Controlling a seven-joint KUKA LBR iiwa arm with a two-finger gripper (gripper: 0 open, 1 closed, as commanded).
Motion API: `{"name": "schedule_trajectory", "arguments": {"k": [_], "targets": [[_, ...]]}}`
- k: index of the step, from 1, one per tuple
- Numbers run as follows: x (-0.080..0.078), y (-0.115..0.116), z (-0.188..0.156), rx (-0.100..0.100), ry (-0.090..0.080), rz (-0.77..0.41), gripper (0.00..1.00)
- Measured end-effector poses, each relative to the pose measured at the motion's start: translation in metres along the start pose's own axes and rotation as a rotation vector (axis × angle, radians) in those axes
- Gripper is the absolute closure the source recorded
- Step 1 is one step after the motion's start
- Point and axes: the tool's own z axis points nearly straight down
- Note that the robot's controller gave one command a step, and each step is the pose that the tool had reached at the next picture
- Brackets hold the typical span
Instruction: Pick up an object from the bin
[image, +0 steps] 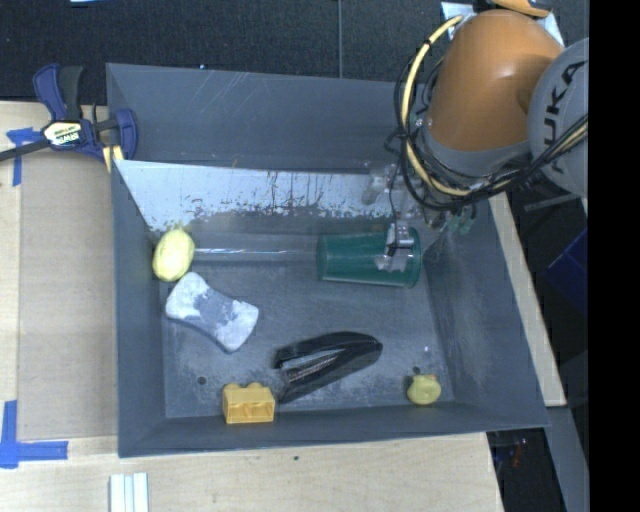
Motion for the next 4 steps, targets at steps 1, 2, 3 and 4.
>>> {"name": "schedule_trajectory", "arguments": {"k": [1, 2, 3, 4], "targets": [[-0.001, 0.0, -0.003, 0.0, -0.007, 0.0, 0.0], [-0.002, -0.031, 0.095, -0.001, -0.012, 0.091, 0.0], [0.001, -0.057, 0.082, -0.001, -0.022, 0.025, 0.0], [0.001, -0.054, 0.107, -0.002, -0.01, 0.195, 0.0]]}}
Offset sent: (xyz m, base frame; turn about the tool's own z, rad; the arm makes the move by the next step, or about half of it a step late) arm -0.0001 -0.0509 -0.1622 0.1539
